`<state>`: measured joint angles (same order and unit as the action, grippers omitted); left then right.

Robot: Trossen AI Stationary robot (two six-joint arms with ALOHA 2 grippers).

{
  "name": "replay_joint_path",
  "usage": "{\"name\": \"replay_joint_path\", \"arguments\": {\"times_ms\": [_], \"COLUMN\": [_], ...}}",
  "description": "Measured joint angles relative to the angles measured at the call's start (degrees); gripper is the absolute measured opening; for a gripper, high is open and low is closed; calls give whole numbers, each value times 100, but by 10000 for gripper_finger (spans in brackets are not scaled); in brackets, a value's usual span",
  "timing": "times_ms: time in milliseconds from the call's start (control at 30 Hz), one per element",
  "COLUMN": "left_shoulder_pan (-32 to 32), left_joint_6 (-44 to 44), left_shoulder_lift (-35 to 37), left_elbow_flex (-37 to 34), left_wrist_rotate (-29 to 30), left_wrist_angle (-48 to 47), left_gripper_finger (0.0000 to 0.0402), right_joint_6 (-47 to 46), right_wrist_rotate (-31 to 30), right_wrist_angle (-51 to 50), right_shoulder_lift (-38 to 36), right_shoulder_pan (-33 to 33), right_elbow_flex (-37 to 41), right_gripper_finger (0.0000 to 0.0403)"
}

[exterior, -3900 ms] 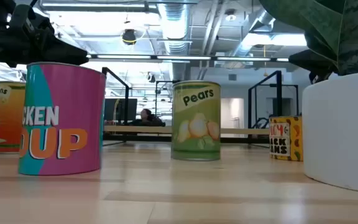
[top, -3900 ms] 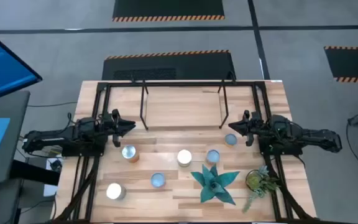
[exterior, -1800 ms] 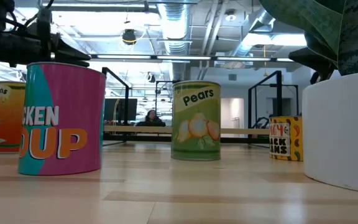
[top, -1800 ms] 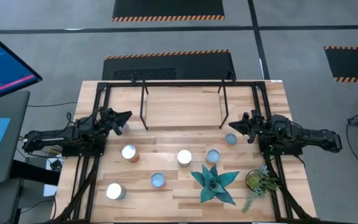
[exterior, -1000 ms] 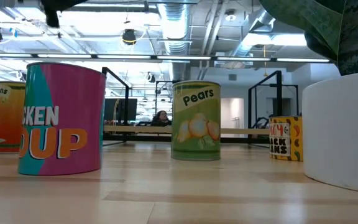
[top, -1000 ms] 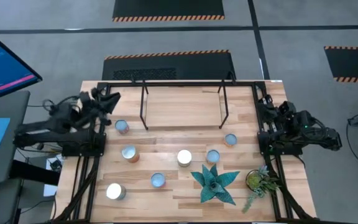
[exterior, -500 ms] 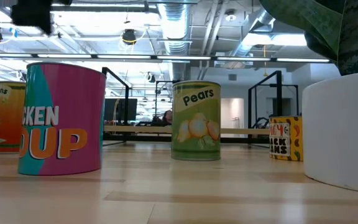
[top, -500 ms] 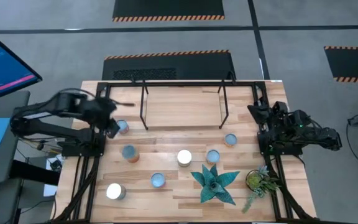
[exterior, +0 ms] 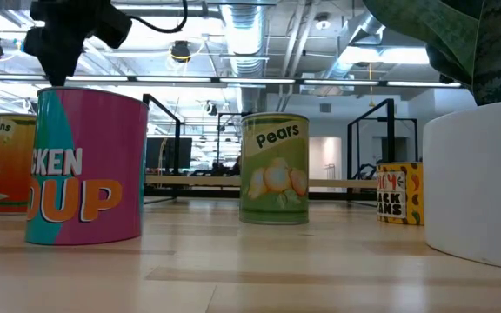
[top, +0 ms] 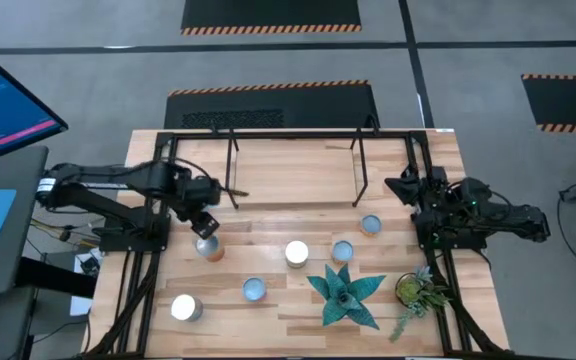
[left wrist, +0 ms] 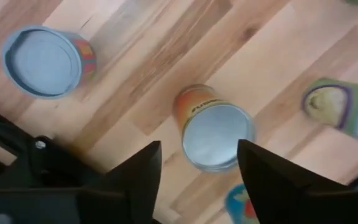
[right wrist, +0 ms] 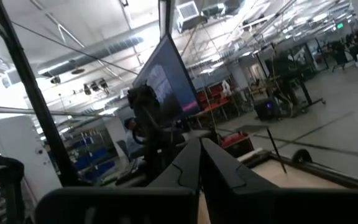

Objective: Pick and place cans onto a shelf
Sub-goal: Put the canned beans on the shelf

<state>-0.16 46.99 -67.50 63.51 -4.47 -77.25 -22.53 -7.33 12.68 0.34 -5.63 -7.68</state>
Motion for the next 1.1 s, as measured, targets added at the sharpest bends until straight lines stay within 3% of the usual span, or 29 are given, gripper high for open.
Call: {"name": "replay_joint_path", "arguments": {"times_ms": [167,433,767,1100], "left_shoulder_pan": [-827,-1930,-2061,-2037], "left_joint_6": [418,1357,2492,2353], "left_shoulder_lift": [-293,-498,-445,-442], "left_elbow_flex": [0,-2,-1135,-1200], "left_wrist_rotate": [721,1267,834,936], "left_wrist_angle": [29,-26,646,906], "left_gripper_finger": [215,215,201,201], "right_joint_6": [-10,-8,-279,-504], "right_wrist_rotate": [0,0,2,20], "right_wrist_angle": [-106,-81,-6,-14], "right_shoulder_lift": [0,0,0,0], "right_shoulder_pan": [0,0,0,0], "right_elbow_flex": [-2,-4,-6,-7], "right_gripper_finger": [38,38,38,38]}}
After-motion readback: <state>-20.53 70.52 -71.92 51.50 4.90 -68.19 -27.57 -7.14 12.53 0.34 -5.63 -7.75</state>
